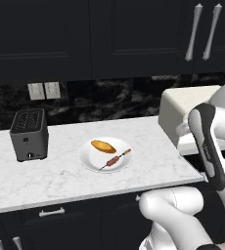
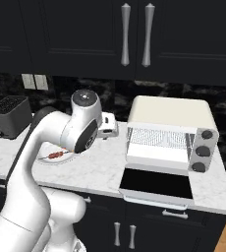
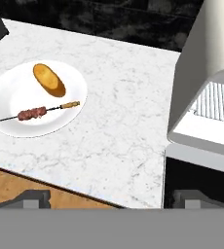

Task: Pick up the kebab skewer and baguette bread, and place them inside the toaster oven. Close the toaster oven door and start by setting the timer.

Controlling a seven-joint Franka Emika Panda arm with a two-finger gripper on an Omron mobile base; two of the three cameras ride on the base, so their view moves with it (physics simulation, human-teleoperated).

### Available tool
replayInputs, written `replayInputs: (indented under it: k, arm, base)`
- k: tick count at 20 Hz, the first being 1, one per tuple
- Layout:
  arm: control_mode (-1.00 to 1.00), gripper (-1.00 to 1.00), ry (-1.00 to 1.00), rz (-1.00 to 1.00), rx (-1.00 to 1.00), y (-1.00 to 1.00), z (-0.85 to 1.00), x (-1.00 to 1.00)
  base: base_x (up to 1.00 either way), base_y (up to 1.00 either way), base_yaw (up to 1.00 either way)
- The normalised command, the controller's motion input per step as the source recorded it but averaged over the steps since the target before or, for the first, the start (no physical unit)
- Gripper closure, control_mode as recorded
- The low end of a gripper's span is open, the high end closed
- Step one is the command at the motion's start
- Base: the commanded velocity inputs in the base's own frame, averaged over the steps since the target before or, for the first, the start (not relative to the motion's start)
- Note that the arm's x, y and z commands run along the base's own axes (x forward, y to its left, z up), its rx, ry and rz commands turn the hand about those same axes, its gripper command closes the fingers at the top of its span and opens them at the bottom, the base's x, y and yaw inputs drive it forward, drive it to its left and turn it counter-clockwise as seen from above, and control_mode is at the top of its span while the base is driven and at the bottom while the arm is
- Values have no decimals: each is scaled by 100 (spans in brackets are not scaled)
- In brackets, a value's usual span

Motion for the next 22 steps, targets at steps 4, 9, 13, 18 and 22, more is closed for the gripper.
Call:
replayInputs:
  k: [4,9,13,18,22]
  arm:
    - [-100,-100,-20,14,-5,-44,-44,-3]
    - [-100,-100,-18,10,-3,-57,-30,0]
    - [-100,-100,-14,12,-11,-70,-25,0]
    - [-100,-100,-15,6,-4,-62,-4,0]
    - [-100,-100,-12,0,0,-71,0,2]
  base:
    - [0,0,0]
    - [0,0,0]
    - [0,0,0]
    - [0,0,0]
    - [0,0,0]
